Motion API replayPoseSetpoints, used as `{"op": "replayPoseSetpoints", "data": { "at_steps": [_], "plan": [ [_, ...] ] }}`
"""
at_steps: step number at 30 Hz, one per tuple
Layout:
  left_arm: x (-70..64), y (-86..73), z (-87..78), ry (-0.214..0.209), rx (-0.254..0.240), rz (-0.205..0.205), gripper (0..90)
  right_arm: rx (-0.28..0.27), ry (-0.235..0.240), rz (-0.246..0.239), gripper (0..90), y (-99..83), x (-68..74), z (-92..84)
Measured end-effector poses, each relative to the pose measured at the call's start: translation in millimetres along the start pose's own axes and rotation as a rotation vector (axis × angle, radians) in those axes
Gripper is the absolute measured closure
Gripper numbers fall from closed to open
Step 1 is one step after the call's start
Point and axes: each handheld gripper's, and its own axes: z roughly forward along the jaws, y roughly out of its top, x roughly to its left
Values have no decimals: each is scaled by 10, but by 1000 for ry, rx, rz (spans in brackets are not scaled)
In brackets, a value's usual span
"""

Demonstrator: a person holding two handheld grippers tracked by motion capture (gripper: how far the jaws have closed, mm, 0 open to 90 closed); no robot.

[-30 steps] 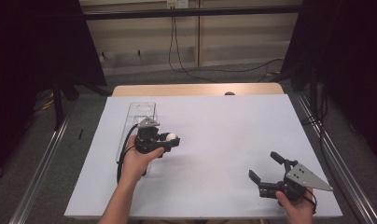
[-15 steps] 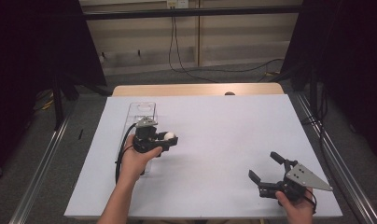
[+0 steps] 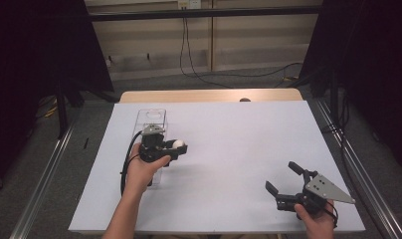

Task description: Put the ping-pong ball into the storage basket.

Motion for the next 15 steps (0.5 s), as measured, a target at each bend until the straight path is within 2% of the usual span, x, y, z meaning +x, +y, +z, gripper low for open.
{"op": "replayPoseSetpoints", "data": {
  "at_steps": [5,8,13,15],
  "plan": [
    [5,-1,-7,-1,-13,-6,512,3,4,5,8,0,2,3],
    [19,1,-20,7,-3,7,512,1,4,2,8,-1,-3,3],
    [33,4,-36,12,-11,-1,512,-1,3,1,8,1,-7,0],
    [45,10,-52,16,-7,8,511,1,6,0,8,0,-9,1]
  ]
}}
